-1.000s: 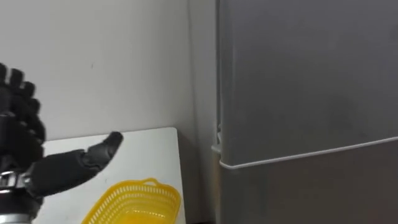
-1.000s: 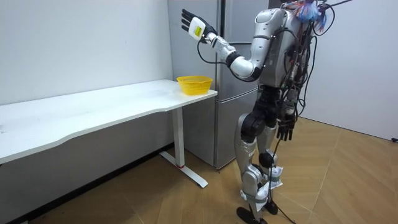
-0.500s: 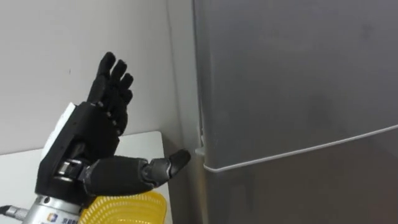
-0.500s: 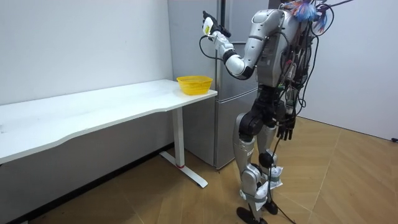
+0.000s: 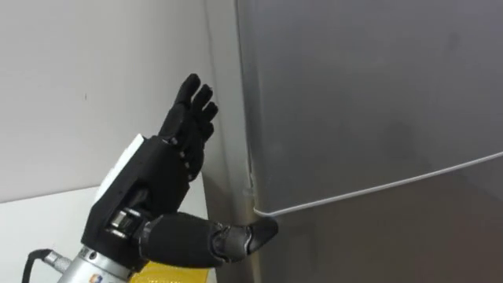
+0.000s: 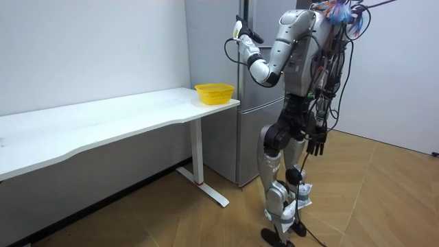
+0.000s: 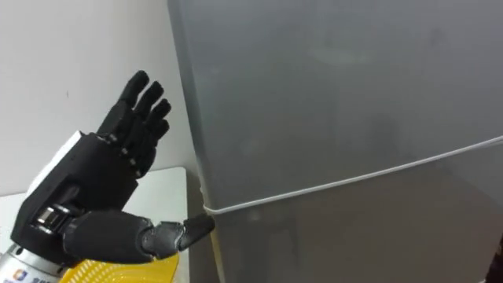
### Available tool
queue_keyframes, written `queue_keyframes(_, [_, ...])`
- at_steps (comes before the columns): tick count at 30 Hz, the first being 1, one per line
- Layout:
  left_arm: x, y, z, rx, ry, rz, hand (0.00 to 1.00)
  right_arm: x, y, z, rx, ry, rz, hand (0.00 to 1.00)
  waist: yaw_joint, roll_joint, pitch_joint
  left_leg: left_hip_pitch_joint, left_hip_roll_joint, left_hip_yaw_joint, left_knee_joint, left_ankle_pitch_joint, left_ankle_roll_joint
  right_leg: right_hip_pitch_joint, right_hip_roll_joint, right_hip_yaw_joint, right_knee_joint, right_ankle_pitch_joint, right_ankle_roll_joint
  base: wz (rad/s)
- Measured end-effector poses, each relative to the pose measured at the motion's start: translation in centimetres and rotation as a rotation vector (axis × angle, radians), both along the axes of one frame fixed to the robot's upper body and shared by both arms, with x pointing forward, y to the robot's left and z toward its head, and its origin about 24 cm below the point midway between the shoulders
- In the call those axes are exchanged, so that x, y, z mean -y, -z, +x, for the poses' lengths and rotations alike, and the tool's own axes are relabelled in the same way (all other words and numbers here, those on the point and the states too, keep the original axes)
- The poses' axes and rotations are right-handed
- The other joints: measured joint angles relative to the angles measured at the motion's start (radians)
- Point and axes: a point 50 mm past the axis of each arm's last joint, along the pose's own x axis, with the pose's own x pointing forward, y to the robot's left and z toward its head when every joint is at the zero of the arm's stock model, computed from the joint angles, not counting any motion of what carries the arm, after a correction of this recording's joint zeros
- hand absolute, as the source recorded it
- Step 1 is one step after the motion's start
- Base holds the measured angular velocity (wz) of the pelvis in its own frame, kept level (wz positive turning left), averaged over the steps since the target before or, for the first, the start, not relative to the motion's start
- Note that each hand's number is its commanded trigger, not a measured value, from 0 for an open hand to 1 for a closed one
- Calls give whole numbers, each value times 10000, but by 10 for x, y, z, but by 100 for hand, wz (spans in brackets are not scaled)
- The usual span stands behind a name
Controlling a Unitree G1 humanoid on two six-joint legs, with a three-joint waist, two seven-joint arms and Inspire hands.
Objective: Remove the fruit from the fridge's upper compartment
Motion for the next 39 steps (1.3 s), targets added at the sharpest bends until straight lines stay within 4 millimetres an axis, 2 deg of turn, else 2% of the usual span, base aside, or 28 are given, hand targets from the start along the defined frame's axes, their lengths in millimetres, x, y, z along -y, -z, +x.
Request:
queue_keyframes(4, [1, 1, 0, -71, 192, 152, 0, 4, -1, 3, -25, 17, -33, 0, -212, -10, 6, -2, 7, 4, -62, 0, 0, 4, 10, -10, -5, 1, -2, 0])
queue_keyframes(14, [14, 7, -1, -428, 1067, 476, 0, 5, -1, 1, -180, -4, 73, 0, -470, 8, 38, -16, 34, 46, -98, 0, 0, -3, 49, 11, -47, 14, -17, 0])
queue_keyframes(24, [15, 2, 1, -290, 1179, 542, 0, 4, -1, -1, -298, 21, 314, 0, -485, 58, 68, -89, 40, 79, -100, 0, -1, -116, 53, 10, -40, 16, -23, 0])
queue_keyframes(25, [15, 2, 2, -276, 1175, 573, 4, 4, -1, -1, -312, 25, 320, 0, -479, 58, 68, -109, 41, 91, -101, 0, -1, -121, 53, 7, -39, 16, -23, 0])
queue_keyframes(26, [15, 1, 2, -262, 1182, 653, 65, 4, -1, -1, -331, 31, 327, 0, -476, 60, 67, -157, 41, 92, -101, 0, -1, -142, 53, 9, -38, 16, -23, 0])
queue_keyframes(27, [15, 0, 2, -253, 1184, 690, 100, 4, -1, -1, -339, 35, 325, 0, -478, 63, 64, -177, 41, 92, -98, 0, -1, -159, 54, 8, -39, 17, -23, 0])
queue_keyframes(31, [11, -1, 3, -230, 989, 767, 100, 5, -2, -1, -486, -88, 264, 0, -475, 61, 63, -172, 42, 57, -98, 0, -1, -187, 55, 8, -44, 19, -27, 0])
queue_keyframes(32, [9, -2, 4, -208, 793, 716, 48, 5, -2, -1, -499, -114, 255, 0, -471, 60, 63, -174, 42, 52, -98, 0, -1, -189, 55, 8, -44, 19, -27, 0])
queue_keyframes(34, [4, -4, 5, -132, 559, 675, 0, 5, -2, 0, -488, -136, 248, 0, -475, 57, 62, -177, 41, 49, -98, 0, -1, -188, 55, 9, -45, 20, -27, 0])
queue_keyframes(36, [2, -7, 6, 0, 437, 643, 0, 5, -2, 0, -481, -144, 231, 0, -471, 55, 61, -179, 40, 53, -99, 0, -1, -180, 52, 6, -35, 21, -28, 0])
queue_keyframes(39, [11, -7, 5, 35, 972, 805, 0, 5, -2, 0, -508, -142, 139, 0, -478, 54, 60, -173, 39, 95, -100, 0, -1, -163, 50, 9, -36, 23, -30, -1])
